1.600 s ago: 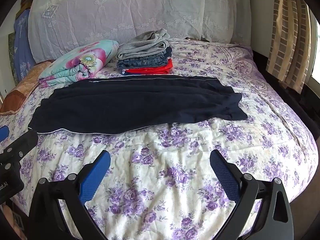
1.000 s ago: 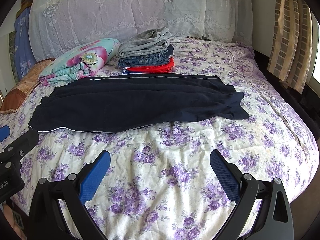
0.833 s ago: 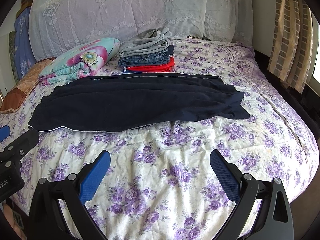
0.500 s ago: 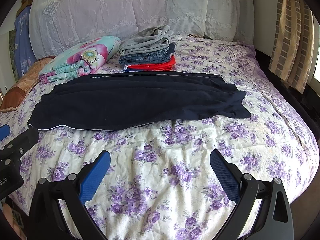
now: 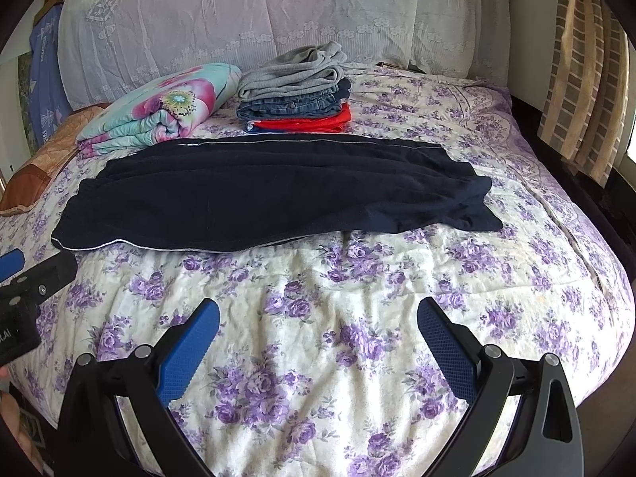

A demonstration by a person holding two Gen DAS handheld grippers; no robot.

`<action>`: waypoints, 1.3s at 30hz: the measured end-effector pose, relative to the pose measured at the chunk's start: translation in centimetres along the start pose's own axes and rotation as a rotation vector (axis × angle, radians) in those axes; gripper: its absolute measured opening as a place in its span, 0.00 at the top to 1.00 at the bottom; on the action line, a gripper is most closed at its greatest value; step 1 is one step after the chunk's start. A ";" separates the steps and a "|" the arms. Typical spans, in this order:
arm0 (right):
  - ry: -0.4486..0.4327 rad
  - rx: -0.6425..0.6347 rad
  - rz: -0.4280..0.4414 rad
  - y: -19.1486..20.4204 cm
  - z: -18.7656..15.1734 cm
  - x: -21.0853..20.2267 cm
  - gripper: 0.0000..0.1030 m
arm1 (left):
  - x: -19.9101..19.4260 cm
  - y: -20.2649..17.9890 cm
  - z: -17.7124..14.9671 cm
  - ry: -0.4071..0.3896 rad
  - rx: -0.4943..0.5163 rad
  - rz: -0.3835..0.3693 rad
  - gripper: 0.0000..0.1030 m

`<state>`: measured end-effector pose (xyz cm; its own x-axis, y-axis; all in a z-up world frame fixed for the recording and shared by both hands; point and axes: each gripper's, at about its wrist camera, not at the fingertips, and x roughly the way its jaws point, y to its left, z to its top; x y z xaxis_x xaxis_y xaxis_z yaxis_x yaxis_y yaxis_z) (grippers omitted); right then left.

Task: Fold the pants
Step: 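Grasp the waistband of the navy pants with the left tool while the right tool grasps the hem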

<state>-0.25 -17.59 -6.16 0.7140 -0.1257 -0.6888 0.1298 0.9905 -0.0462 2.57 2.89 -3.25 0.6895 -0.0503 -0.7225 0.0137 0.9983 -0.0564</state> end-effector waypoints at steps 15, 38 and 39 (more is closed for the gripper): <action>0.028 0.062 -0.026 -3.2 -0.4 0.2 0.03 | 14.8 19.7 3.1 0.282 -0.673 -0.229 0.09; 0.271 0.679 0.304 -23.9 4.2 14.0 0.03 | 14.3 20.9 0.7 0.203 -0.574 -0.288 0.87; 0.299 0.723 0.313 -24.3 4.3 15.7 0.06 | 14.4 21.0 0.7 0.206 -0.578 -0.296 0.87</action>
<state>10.73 -43.84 -12.77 0.5914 0.2699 -0.7599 0.4374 0.6843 0.5835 13.31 23.12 -14.32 0.5638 -0.3806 -0.7330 -0.2476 0.7688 -0.5896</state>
